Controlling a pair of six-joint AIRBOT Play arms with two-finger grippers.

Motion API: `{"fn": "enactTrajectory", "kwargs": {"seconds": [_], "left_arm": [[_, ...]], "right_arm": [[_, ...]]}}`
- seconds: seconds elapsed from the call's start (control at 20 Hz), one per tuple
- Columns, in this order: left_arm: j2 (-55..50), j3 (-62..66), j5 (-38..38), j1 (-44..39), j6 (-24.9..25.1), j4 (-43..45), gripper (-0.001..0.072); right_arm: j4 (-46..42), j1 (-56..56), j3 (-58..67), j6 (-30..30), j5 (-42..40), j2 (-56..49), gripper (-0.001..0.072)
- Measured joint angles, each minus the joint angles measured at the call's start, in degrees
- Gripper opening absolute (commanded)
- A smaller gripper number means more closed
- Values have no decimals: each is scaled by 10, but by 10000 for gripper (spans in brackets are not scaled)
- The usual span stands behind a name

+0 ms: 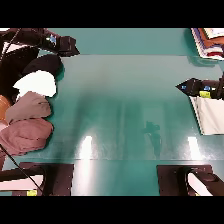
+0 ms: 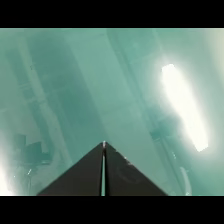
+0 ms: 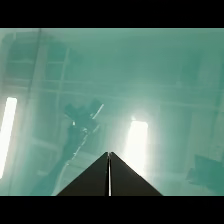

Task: Fold the shirts.

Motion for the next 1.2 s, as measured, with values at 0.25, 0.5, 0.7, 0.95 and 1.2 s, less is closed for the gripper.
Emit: {"fn": "enactTrajectory", "kwargs": {"seconds": [0.25, 0.5, 0.7, 0.95, 1.2], "left_arm": [[0, 0, 0, 0, 0, 0, 28], [0, 0, 0, 0, 0, 0, 29], [0, 0, 0, 0, 0, 0, 28], [-1, 0, 45, 0, 5, 36, 564], [-38, -1, 95, 17, -36, 228, 564]], "right_arm": [[0, 1, 0, 0, -1, 0, 20], [0, 1, 0, 0, -2, 0, 20], [0, 1, 0, 0, -2, 0, 20], [0, 1, 0, 0, -6, 0, 20], [0, 1, 0, 0, -16, 0, 20]]}}
